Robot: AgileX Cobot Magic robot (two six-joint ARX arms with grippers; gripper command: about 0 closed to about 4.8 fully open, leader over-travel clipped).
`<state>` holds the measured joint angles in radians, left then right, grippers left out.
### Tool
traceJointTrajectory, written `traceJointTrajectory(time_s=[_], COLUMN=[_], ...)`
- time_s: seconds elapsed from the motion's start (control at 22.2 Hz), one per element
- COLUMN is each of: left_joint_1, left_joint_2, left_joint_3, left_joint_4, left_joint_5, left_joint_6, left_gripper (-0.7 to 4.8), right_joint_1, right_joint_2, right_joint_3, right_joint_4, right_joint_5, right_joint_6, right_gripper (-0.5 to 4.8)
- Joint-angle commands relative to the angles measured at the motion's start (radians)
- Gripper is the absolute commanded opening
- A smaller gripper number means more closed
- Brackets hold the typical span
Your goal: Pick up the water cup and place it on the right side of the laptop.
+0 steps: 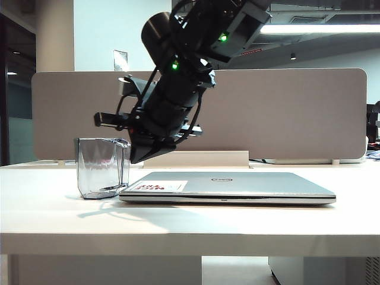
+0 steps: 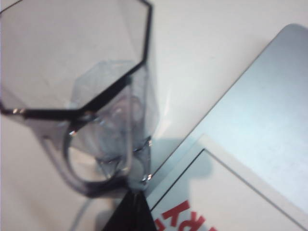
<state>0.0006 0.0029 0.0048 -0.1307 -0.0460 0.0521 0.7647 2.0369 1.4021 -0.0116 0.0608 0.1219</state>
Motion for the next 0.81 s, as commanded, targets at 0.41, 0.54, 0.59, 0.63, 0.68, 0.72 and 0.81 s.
traceJointTrajectory(time_s=[0.41, 0.54, 0.59, 0.63, 0.68, 0.72, 0.81], left_joint_1=[0.002, 0.002, 0.002, 0.002, 0.002, 0.002, 0.002], left_joint_2=[0.001, 0.001, 0.001, 0.001, 0.001, 0.001, 0.001], left_joint_3=[0.003, 0.003, 0.003, 0.003, 0.003, 0.003, 0.003], left_joint_4=[0.016, 0.016, 0.016, 0.016, 0.016, 0.016, 0.016], left_joint_5=[-0.002, -0.002, -0.002, -0.002, -0.002, -0.002, -0.002], left_joint_6=[0.000, 0.000, 0.000, 0.000, 0.000, 0.000, 0.000], left_gripper=[-0.04, -0.04, -0.04, -0.04, -0.04, -0.04, -0.04], right_joint_1=[-0.001, 0.016, 0.020, 0.022, 0.028, 0.033, 0.039], right_joint_2=[-0.004, -0.004, -0.004, -0.003, -0.002, -0.002, -0.002], right_joint_3=[0.004, 0.004, 0.004, 0.004, 0.004, 0.004, 0.004], right_joint_4=[-0.086, -0.085, -0.080, -0.071, -0.042, -0.021, 0.035], right_joint_5=[0.004, -0.004, -0.003, -0.003, -0.004, -0.003, 0.001], right_joint_6=[-0.002, -0.002, -0.001, 0.002, 0.005, 0.005, 0.005], right_gripper=[1.02, 1.68, 1.68, 1.68, 1.68, 1.68, 1.67])
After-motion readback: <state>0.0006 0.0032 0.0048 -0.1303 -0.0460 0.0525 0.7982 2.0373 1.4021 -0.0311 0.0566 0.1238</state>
